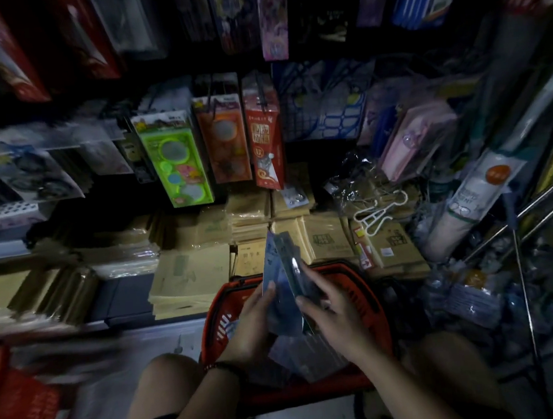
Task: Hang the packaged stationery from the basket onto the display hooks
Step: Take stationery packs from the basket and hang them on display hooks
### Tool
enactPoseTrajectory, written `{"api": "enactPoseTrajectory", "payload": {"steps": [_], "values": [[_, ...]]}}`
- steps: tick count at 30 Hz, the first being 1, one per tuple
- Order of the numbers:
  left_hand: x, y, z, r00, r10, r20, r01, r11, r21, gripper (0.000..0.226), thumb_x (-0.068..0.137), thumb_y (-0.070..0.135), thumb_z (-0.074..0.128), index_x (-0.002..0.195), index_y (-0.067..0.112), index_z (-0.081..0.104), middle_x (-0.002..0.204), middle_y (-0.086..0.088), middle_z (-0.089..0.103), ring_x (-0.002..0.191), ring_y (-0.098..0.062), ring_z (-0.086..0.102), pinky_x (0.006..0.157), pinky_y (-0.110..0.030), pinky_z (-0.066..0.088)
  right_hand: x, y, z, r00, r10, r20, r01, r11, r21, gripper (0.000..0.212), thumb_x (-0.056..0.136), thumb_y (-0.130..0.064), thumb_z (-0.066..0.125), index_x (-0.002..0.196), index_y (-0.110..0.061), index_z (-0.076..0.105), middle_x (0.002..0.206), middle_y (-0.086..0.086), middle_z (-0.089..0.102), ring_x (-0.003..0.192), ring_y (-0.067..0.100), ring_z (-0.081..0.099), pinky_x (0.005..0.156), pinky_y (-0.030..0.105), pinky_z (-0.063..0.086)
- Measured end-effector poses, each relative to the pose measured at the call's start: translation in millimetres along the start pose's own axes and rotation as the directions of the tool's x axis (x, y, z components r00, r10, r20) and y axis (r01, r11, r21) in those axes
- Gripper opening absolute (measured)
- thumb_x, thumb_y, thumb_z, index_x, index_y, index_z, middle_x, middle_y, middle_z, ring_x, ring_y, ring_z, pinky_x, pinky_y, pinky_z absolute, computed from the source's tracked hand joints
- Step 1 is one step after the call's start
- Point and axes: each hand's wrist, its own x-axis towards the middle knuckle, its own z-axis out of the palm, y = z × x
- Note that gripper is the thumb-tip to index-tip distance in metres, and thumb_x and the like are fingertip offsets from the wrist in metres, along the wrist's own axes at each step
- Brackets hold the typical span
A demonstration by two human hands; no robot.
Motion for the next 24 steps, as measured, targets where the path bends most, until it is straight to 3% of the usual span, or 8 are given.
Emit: {"api": "enactPoseTrajectory", "payload": {"steps": [2,3,7,10,14,17,20,24], "values": [[-2,12,1,0.999,0.047,-0.019,-0.046,0.998,0.050,0.034,0.110,0.038,0.051,0.132,0.019,0.070,0.123,-0.007,0.079,0.110,-0.024,0.078,0.080,-0.035,0.066,-2,-15,-12,0.998,-0.050,-0.025,0.049,0.997,-0.068,0.065,0.101,-0.015,0.067,0.152,-0.051,0.047,0.148,-0.032,0.052,0.136,-0.015,0.046,0.103,0.011,0.047],[-2,17,2,0.997,0.069,-0.026,-0.067,0.995,0.067,0.033,0.109,0.039,0.053,0.128,0.020,0.073,0.124,-0.008,0.079,0.111,-0.026,0.078,0.083,-0.037,0.066,-3,-22,-17,0.996,-0.084,-0.043,0.079,0.991,-0.105,0.066,0.101,-0.017,0.068,0.150,-0.055,0.047,0.149,-0.032,0.049,0.135,-0.017,0.044,0.101,0.007,0.045],[1,41,10,0.990,0.138,0.014,-0.138,0.990,0.040,0.029,0.108,0.039,0.058,0.133,0.033,0.071,0.134,-0.006,0.075,0.121,-0.030,0.073,0.089,-0.044,0.064,-1,-56,-27,0.987,-0.094,-0.132,0.085,0.994,-0.068,0.070,0.095,-0.020,0.077,0.147,-0.058,0.049,0.139,-0.036,0.055,0.128,-0.005,0.059,0.097,0.029,0.060],[6,63,20,0.974,0.203,0.097,-0.202,0.979,-0.018,0.040,0.105,0.034,0.068,0.145,0.031,0.061,0.143,-0.010,0.070,0.127,-0.037,0.069,0.092,-0.051,0.063,8,-88,-40,0.936,-0.211,-0.281,0.148,0.963,-0.227,0.073,0.084,-0.028,0.086,0.146,-0.049,0.053,0.134,-0.035,0.056,0.127,-0.007,0.057,0.101,0.021,0.056],[11,107,49,0.924,0.369,0.104,-0.376,0.925,0.055,0.048,0.092,0.028,0.087,0.136,0.031,0.067,0.137,-0.012,0.073,0.122,-0.035,0.073,0.096,-0.048,0.063,20,-134,-61,0.893,-0.319,-0.317,0.195,0.909,-0.368,0.076,0.078,-0.048,0.086,0.145,-0.041,0.053,0.132,-0.017,0.052,0.123,-0.002,0.055,0.099,0.023,0.056],[13,154,70,0.893,0.442,0.091,-0.450,0.887,0.106,0.049,0.088,0.032,0.088,0.133,0.031,0.070,0.135,-0.007,0.075,0.123,-0.033,0.073,0.099,-0.053,0.060,30,-176,-84,0.833,-0.400,-0.382,0.209,0.867,-0.452,0.073,0.076,-0.048,0.088,0.139,-0.039,0.054,0.125,-0.018,0.049,0.116,0.001,0.055,0.094,0.024,0.057],[12,205,90,0.851,0.516,0.093,-0.524,0.836,0.162,0.042,0.085,0.030,0.087,0.125,0.028,0.075,0.126,-0.005,0.078,0.114,-0.030,0.077,0.090,-0.049,0.065,43,-223,-115,0.771,-0.462,-0.438,0.208,0.833,-0.512,0.071,0.078,-0.046,0.087,0.141,-0.034,0.055,0.124,-0.015,0.053,0.115,0.008,0.057,0.091,0.024,0.054],[21,277,122,0.792,0.600,0.113,-0.608,0.756,0.243,0.030,0.092,0.008,0.081,0.121,0.014,0.075,0.115,-0.007,0.082,0.106,-0.029,0.080,0.083,-0.042,0.067,55,-282,-159,0.708,-0.563,-0.427,0.244,0.762,-0.600,0.071,0.087,-0.051,0.078,0.149,-0.032,0.049,0.137,-0.012,0.051,0.123,0.009,0.055,0.098,0.032,0.055]]}}
